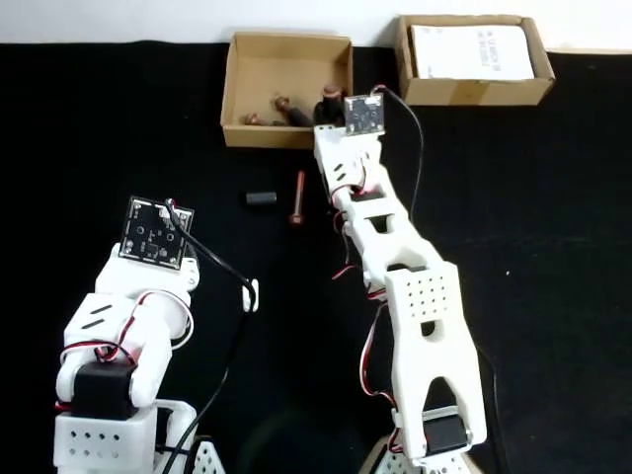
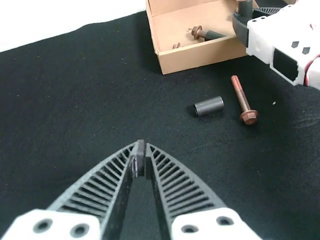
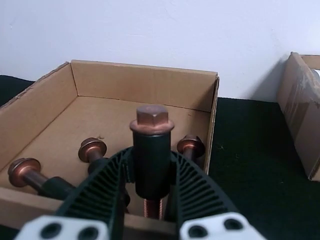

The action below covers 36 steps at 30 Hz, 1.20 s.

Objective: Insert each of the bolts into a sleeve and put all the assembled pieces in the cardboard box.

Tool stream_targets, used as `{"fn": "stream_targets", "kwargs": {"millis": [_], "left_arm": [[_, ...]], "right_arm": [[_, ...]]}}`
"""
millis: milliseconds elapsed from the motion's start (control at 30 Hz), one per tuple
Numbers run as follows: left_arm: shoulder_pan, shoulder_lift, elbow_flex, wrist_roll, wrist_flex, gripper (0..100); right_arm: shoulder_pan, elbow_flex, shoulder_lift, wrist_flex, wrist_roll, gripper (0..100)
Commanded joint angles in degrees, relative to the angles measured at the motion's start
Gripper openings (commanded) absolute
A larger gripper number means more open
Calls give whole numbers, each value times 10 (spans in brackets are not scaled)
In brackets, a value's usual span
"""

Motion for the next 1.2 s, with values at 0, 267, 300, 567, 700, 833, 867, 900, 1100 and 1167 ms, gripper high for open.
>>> {"fn": "stream_targets", "kwargs": {"millis": [0, 267, 300, 567, 700, 833, 867, 900, 1100, 1167], "left_arm": [[-3, -3, -1, 2, -9, 37], [-4, -3, -2, 2, -9, 37], [-4, -3, -2, 2, -9, 37], [-53, -3, -4, 26, -9, 72], [-124, 0, -1, 77, -6, 119], [-144, 57, -6, 89, -11, 122], [-144, 80, -9, 96, -18, 122], [-144, 105, -13, 101, -25, 122], [-143, 262, -38, 130, -86, 122], [-142, 309, -51, 137, -105, 123]], "right_arm": [[3, -19, 1, -5, 2, 97], [3, -19, -4, -5, 2, 304], [3, -19, -5, -5, 2, 304], [15, 29, -117, -3, 2, 220], [14, 158, -255, 2, 4, 57], [12, 332, -423, 41, 5, 45], [12, 375, -468, 50, 5, 51], [12, 412, -510, 61, 5, 57], [-25, 532, -696, 306, 3, 156], [-50, 524, -694, 367, 2, 180]]}}
